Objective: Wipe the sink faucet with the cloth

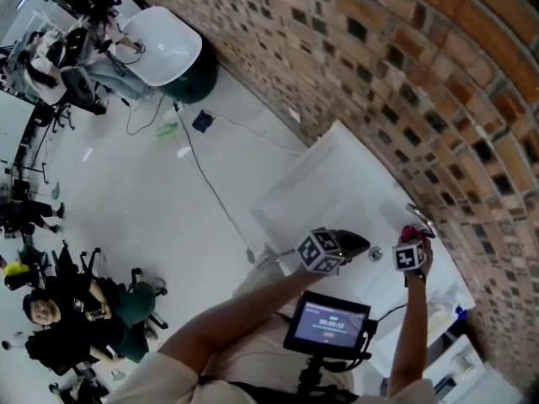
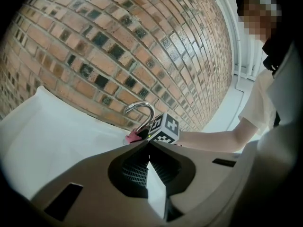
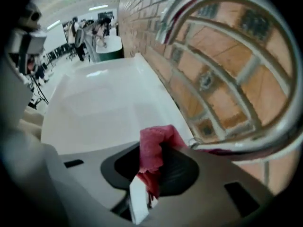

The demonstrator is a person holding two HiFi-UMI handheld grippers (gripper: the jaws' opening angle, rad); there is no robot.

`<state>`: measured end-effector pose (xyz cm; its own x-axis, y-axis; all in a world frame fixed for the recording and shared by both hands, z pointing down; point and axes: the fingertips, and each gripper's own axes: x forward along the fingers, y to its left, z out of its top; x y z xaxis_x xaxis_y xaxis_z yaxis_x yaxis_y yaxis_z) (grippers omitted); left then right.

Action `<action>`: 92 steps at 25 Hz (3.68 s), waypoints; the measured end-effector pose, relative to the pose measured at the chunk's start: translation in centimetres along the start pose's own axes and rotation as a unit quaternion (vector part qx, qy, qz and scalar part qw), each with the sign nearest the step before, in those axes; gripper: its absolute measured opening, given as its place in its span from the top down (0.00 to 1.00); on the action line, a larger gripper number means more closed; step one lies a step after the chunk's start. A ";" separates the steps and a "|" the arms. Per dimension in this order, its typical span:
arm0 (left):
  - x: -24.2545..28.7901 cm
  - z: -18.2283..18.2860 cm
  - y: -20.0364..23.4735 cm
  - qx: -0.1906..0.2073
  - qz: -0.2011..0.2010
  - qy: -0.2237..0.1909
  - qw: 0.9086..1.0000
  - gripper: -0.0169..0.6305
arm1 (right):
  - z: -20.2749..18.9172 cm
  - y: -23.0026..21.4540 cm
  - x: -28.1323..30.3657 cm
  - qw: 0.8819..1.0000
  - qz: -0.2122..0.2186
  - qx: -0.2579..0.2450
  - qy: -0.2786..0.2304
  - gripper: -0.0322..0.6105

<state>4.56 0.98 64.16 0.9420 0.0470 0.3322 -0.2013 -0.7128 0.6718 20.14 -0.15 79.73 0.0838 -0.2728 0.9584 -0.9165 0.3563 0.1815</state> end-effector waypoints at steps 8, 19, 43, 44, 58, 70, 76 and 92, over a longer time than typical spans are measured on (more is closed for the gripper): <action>-2.8 -0.2 1.1 -0.004 0.028 -0.020 0.999 0.96 | 1.4 2.1 2.5 0.982 -0.049 -0.094 0.153 0.79; -4.4 -0.1 1.1 -0.003 0.039 -0.031 0.999 0.96 | -1.2 5.3 6.7 0.927 -0.012 -0.237 0.291 0.79; -3.6 4.6 -0.1 0.037 -0.012 -0.053 0.998 0.96 | -5.0 7.2 -8.6 0.956 0.130 0.241 -0.105 0.79; -3.3 4.8 -0.1 0.042 -0.015 -0.055 0.997 0.96 | -5.4 6.2 -9.5 0.936 0.144 0.291 -0.137 0.79; -2.4 5.0 -1.0 0.086 -0.007 -0.068 0.994 0.96 | -11.3 0.1 -9.7 0.783 0.106 0.551 -0.269 0.79; -2.9 3.3 0.1 0.075 0.026 -0.042 0.996 0.96 | -6.4 1.8 4.9 0.842 0.020 0.490 -0.223 0.79; -4.1 3.1 1.3 0.064 0.042 -0.045 0.996 0.96 | -5.9 2.0 4.9 0.853 -0.005 0.473 -0.219 0.79; -3.0 4.4 -0.3 0.084 0.021 -0.051 0.995 0.96 | 0.7 1.5 -11.2 0.810 0.063 0.389 -0.434 0.79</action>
<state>2.98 -2.08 60.04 0.9577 -0.0508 0.2831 -0.2018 -0.8200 0.5356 17.57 2.77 69.15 -0.0271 -0.9240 0.3815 -0.8937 -0.1486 -0.4233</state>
